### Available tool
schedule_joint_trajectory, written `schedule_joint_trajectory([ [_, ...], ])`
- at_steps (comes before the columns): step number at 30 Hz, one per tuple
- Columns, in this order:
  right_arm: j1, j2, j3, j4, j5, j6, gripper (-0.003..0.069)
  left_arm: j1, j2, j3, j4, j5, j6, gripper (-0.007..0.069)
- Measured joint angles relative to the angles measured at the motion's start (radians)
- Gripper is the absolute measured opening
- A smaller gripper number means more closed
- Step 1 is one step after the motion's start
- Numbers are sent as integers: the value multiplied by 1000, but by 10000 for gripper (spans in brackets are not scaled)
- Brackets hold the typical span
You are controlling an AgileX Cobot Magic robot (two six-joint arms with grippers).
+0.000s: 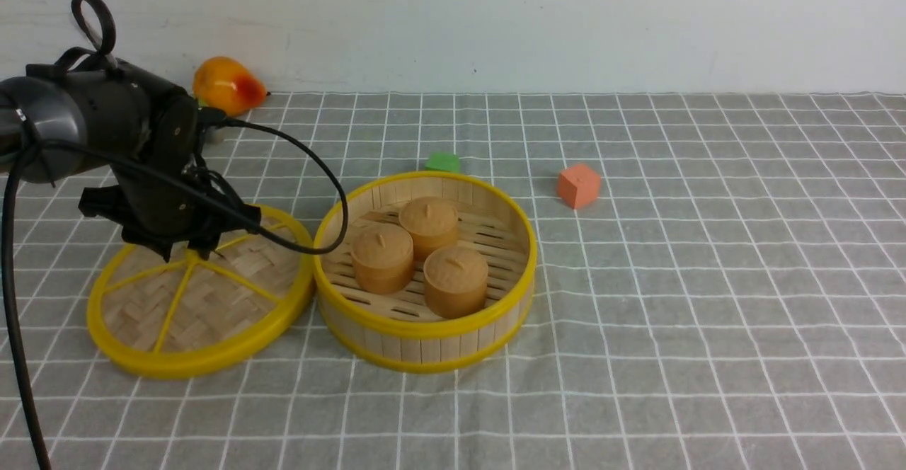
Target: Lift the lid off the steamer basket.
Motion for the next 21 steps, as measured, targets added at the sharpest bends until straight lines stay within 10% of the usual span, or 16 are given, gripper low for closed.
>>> schedule_joint_trajectory([
  [10, 0, 0, 0, 0, 0, 0, 242, -1, -2, 0, 32, 3, -44, 10],
  [21, 0, 0, 0, -1, 0, 0, 242, -1, -390, 8, -170, -89, -5, -13],
])
